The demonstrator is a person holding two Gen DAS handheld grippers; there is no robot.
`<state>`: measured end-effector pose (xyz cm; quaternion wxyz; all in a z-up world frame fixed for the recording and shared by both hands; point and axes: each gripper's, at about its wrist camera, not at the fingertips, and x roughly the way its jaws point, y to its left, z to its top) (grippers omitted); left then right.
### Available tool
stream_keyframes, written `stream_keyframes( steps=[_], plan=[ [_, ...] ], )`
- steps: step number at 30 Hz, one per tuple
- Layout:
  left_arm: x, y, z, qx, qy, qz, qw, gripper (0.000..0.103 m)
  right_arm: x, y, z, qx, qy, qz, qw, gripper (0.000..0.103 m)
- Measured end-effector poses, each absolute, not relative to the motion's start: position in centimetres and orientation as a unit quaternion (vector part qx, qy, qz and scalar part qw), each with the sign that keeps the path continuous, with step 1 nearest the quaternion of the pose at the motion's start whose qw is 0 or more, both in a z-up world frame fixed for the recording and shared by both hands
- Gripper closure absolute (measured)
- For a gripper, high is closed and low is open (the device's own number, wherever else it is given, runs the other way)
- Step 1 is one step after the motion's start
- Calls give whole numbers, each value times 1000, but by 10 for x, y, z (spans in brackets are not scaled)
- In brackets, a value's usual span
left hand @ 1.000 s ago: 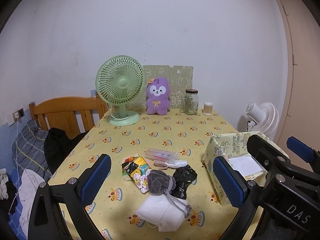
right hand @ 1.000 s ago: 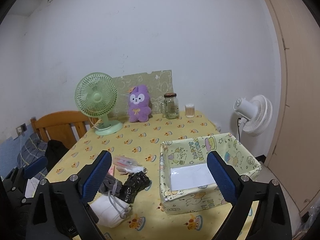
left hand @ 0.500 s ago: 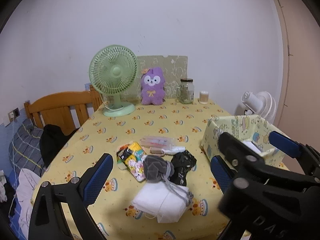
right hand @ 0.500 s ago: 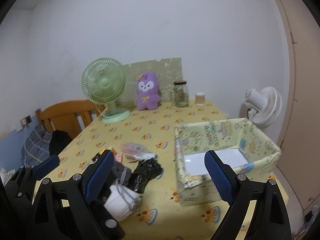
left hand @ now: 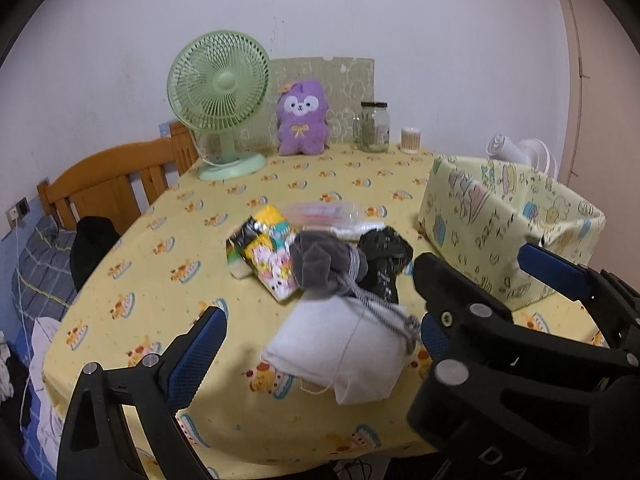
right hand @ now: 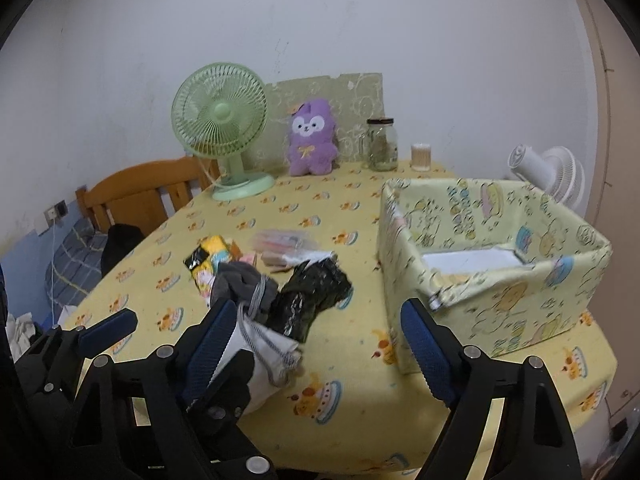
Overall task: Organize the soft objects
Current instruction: 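Grasp the white towel with the left tool while the right tool grasps the grey sock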
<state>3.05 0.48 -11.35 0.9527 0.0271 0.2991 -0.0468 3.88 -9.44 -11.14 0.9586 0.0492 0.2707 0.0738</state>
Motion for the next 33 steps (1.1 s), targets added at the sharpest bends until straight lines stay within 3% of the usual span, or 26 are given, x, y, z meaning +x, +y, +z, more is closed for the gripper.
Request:
stream_keyframes(
  steps=[18, 20, 26, 33],
  plan=[
    [53, 7, -146, 15, 334, -70, 940, 5, 58, -91, -145, 55, 324, 50, 943, 20],
    [56, 7, -149, 10, 341, -73, 937, 13, 60, -92, -147, 53, 327, 45, 943, 21],
    [57, 10, -154, 11, 351, -66, 934, 24, 63, -89, -152, 54, 340, 50, 938, 24],
    [52, 19, -150, 10, 344, -49, 938, 28, 62, -81, -149, 47, 334, 64, 939, 24]
  ],
)
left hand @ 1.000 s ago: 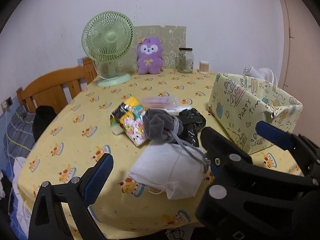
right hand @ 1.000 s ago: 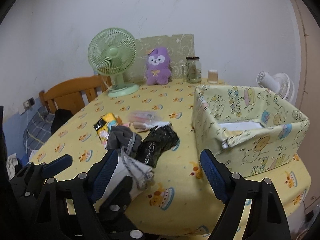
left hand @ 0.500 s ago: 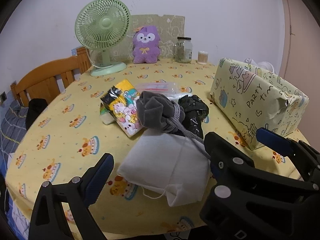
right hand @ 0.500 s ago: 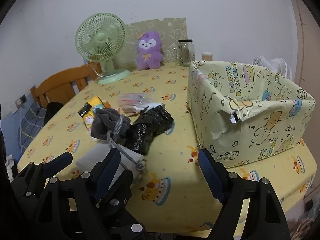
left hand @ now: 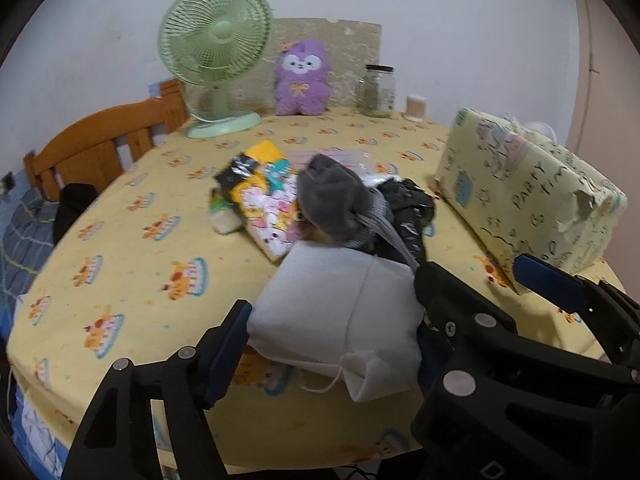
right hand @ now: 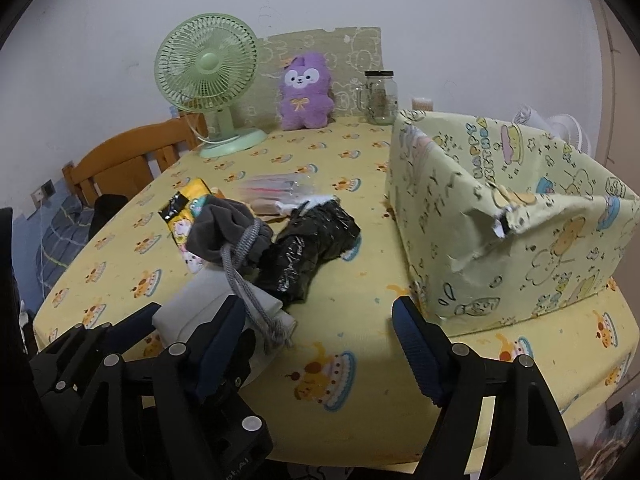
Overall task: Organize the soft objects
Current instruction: 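Grasp the white towel with the left tool while the right tool grasps the grey sock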
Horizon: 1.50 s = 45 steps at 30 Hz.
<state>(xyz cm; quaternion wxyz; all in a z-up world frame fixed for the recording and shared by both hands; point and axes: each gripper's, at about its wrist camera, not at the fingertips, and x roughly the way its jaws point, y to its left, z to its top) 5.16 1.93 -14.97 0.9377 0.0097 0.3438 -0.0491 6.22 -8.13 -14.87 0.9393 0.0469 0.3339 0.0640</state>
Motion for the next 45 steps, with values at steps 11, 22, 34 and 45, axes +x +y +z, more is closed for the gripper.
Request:
stream_keyframes(
  steps=[11, 22, 34, 45],
  plan=[
    [55, 46, -143, 19, 331, 20, 943, 28, 71, -54, -141, 29, 324, 103, 940, 24],
    [69, 65, -143, 21, 333, 53, 941, 28, 98, -32, -134, 23, 313, 116, 942, 24],
    [77, 69, -145, 11, 340, 42, 939, 28, 118, -21, -148, 6, 345, 127, 930, 65],
    [68, 58, -126, 12, 321, 34, 946, 28, 104, -33, -133, 27, 325, 121, 938, 71]
  ],
)
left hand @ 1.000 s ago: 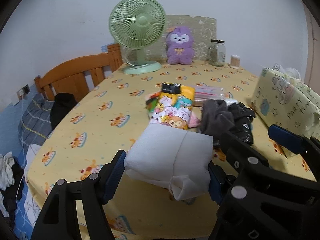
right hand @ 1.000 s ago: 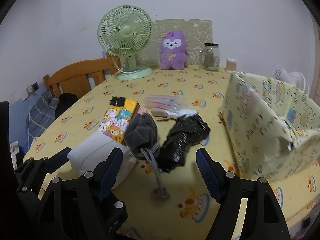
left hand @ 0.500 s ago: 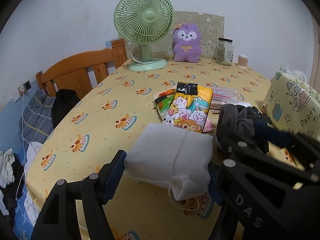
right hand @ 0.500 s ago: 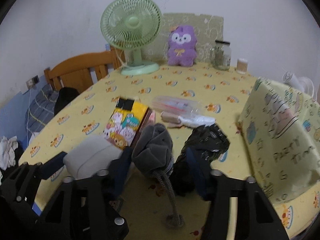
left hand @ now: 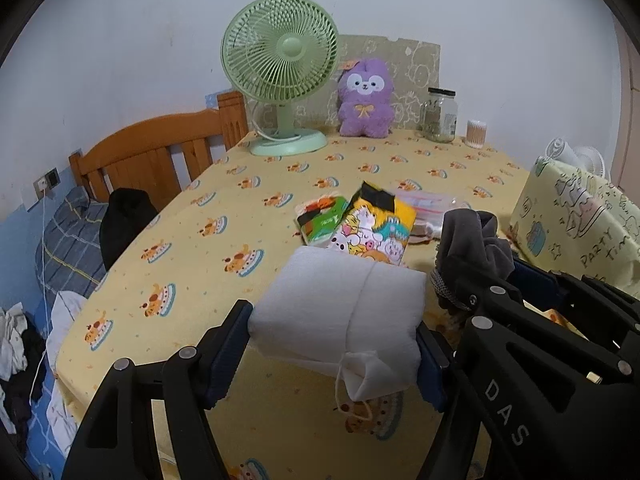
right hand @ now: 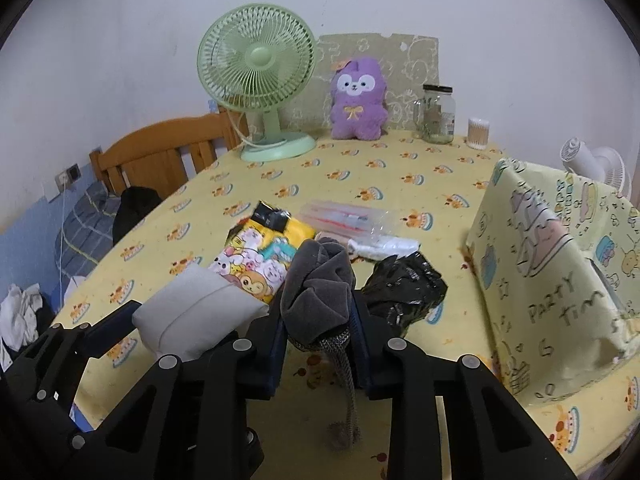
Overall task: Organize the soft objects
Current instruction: 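Grasp the white towel with the left tool while the right tool grasps the grey sock, then carry the towel and sock over the patterned box with both tools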
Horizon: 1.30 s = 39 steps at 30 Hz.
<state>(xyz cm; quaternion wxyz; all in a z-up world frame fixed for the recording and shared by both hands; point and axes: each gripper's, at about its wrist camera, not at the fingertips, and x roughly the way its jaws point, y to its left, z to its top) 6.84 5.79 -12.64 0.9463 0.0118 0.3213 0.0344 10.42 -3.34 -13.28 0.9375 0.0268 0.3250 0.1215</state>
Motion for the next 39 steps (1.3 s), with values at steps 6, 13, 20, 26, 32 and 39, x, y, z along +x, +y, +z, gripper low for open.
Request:
stream_keyframes(
  steps=[6, 13, 20, 26, 32, 39],
  plan=[
    [65, 52, -110, 7, 307, 30, 951, 28, 98, -41, -116, 34, 312, 118, 942, 71],
    [63, 43, -91, 10, 292, 23, 956, 28, 94, -52, -96, 44, 302, 103, 947, 71],
    [62, 34, -73, 16, 280, 22, 960, 28, 92, -63, -78, 50, 293, 100, 950, 71],
    [60, 26, -54, 21, 266, 22, 963, 28, 90, -70, -59, 55, 279, 102, 953, 71],
    [58, 17, -37, 24, 254, 14, 967, 28, 87, -80, -40, 58, 268, 99, 957, 71],
    [63, 8, -24, 28, 247, 12, 969, 28, 89, -90, -28, 61, 260, 97, 959, 71]
  ],
)
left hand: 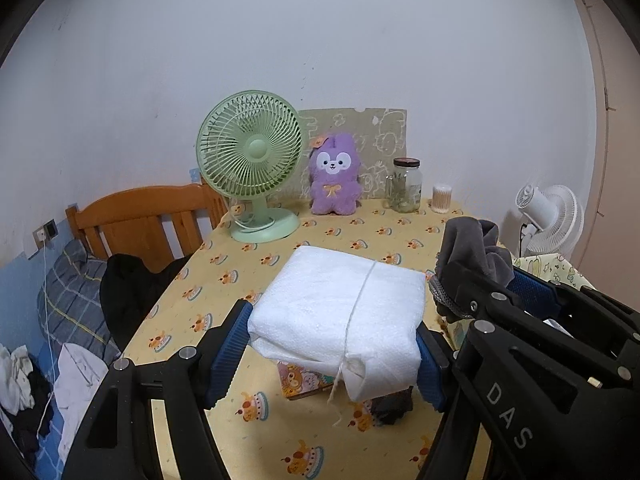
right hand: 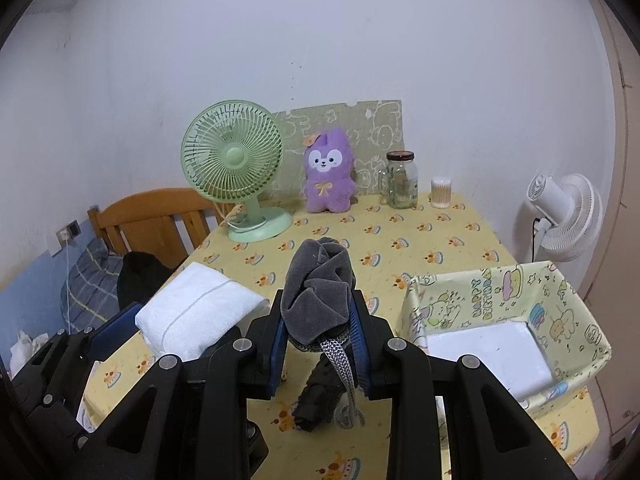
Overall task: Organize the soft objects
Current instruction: 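Carry the towel and sock over the patterned box with both tools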
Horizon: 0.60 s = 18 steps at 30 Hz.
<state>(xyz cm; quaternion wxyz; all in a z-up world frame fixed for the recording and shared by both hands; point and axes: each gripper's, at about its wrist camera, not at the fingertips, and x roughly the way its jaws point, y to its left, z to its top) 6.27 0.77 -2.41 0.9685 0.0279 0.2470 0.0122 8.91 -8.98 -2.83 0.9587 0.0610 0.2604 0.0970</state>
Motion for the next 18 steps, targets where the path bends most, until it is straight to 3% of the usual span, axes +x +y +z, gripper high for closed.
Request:
stream_keyframes(
  steps=[18],
  plan=[
    [91, -41, -19, 29, 239, -20, 970, 28, 114, -138, -23, 52, 255, 73, 963, 71]
  ],
)
